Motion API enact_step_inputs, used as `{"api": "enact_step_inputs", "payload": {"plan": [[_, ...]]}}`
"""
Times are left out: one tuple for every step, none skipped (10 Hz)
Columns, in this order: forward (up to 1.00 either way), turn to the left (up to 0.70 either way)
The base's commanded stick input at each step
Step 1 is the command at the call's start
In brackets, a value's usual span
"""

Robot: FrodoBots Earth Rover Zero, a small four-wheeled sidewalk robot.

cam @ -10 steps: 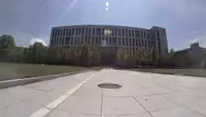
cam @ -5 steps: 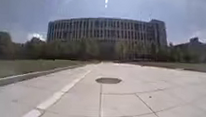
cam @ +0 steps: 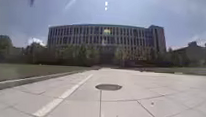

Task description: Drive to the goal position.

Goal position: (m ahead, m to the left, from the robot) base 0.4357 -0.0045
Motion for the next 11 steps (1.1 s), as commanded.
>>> {"api": "enact_step_inputs", "payload": {"plan": [[0.50, 0.01], [0.50, 0.01], [0.50, 0.01], [0.50, 0.01], [0.50, 0.01], [0.50, 0.01], [0.50, 0.01], [0.50, 0.01], [0.50, 0.01], [0.50, 0.01], [0.50, 0.01]]}}
